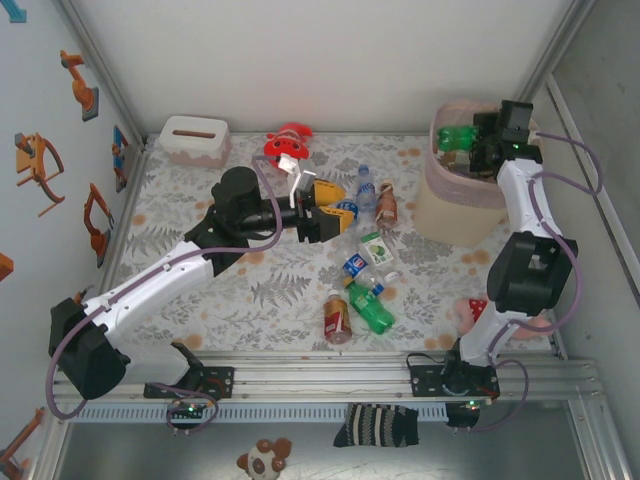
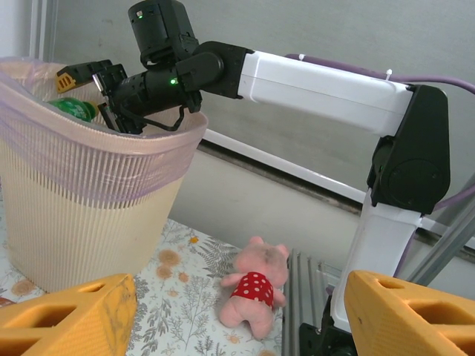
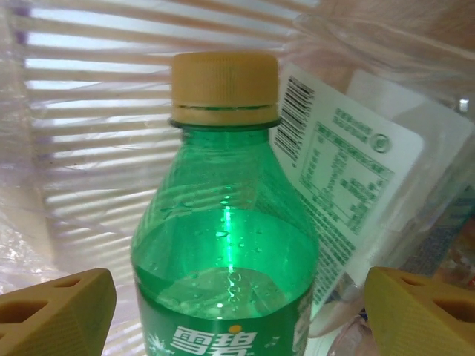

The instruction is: Put the plastic bottles in the bin

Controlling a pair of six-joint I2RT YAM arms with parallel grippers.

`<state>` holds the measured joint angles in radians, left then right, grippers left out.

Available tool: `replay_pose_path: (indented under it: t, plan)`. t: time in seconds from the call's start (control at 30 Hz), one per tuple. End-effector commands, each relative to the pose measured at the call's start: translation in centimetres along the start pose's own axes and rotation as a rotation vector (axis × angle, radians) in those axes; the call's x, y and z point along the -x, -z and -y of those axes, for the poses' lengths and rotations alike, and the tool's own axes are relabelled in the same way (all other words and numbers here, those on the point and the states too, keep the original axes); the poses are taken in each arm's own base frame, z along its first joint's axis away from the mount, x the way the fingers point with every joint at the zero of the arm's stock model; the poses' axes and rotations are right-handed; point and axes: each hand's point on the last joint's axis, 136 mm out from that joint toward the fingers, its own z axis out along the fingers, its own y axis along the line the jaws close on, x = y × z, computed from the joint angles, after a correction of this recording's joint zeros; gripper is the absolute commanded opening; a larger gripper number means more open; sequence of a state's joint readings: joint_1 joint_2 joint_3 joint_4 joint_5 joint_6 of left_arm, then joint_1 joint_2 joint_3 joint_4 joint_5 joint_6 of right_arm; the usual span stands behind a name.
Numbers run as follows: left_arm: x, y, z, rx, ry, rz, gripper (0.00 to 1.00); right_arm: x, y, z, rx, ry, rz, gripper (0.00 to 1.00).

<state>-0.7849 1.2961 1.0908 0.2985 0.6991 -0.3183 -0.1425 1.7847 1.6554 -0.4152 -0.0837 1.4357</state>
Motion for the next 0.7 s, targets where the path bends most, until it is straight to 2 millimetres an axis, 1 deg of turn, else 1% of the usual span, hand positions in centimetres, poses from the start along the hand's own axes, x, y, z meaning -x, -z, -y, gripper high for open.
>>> replay_pose_path:
  t: [0.0,0.33,0.47,0.63,0.67]
  plan:
    - [0.6,0.0,0.6,-0.010,-0.020,0.011,0.73,0.6,2.6,-1.0,0.013,0.016,0.049,0.86]
    - [0.3,-0.2,-0.2,0.020,-0.011,0.005,0.73,1.2,7.1,-2.2,0.043,0.069,0.098,0.86]
    - [-0.1,-0.5,-1.0,0.052,0.004,-0.007,0.73,1.4,8.7,-2.7,0.062,0.104,0.119,0.86]
    - [-0.8,-0.7,-2.6,0.125,0.034,-0.038,0.73,1.3,10.3,-3.5,0.086,0.170,0.125,0.86]
    - [-1.0,-0.8,-2.9,0.141,0.043,-0.047,0.72,1.3,10.5,-3.7,0.091,0.204,0.123,0.86]
